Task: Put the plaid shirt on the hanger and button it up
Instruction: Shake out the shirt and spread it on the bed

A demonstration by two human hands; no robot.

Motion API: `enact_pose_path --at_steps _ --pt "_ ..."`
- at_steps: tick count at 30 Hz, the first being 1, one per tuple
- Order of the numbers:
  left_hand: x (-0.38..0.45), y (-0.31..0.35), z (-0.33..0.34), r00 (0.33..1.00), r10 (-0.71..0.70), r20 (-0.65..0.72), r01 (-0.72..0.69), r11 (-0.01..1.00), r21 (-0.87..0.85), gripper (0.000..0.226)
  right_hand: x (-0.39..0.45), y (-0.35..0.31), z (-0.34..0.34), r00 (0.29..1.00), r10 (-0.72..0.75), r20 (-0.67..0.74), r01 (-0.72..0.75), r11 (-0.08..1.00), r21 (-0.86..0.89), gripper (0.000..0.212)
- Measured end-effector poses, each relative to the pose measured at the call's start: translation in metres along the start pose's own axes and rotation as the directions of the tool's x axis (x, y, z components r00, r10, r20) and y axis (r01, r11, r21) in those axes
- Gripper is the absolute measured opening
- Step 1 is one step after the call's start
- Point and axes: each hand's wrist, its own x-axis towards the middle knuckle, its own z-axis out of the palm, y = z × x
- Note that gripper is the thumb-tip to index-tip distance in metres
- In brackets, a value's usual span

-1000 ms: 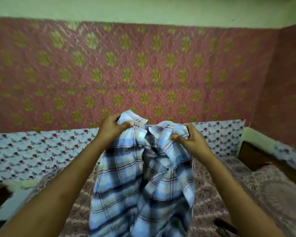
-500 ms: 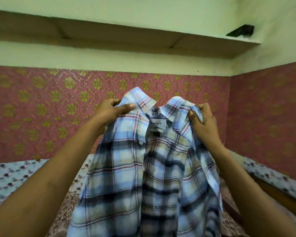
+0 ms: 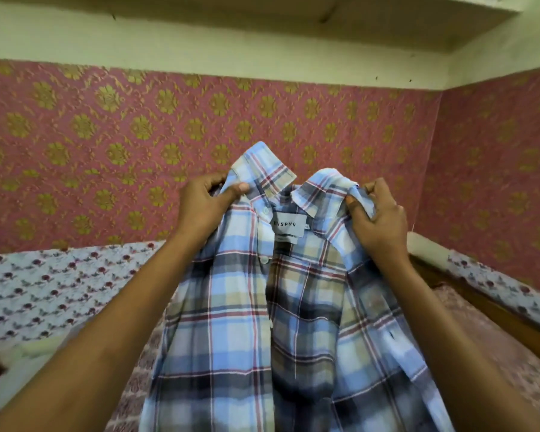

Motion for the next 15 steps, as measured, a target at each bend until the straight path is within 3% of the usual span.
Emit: enact_pose_path --at_steps 5,7,13,15 --pt "-0.003 -0.119 0.051 0.988 -0.139 0.069 0.134 0.989 0.063 0.027 -0.045 0.108 0.071 0.978 0.163 0.129 -0.153 0.985 -0.083 0.014" --pt "0.002 -0.180 0.079 0.983 -0.159 0.090 0.145 0.978 0.148 0.043 -0.061 0.161 0.107 0.954 0.244 0.172 -0.226 0.967 -0.121 0.021" --pt "0.032 -0.351 0.172 0.940 -0.316 0.131 0.249 0.895 0.371 0.050 -0.098 0.325 0.226 0.851 0.476 0.223 -0.409 0.866 -0.287 0.038" --pt "0.043 -0.399 0.198 0.926 -0.363 0.107 0.283 0.853 0.439 0.064 -0.106 0.365 0.263 0.818 0.533 0.215 -0.447 0.825 -0.346 0.036"
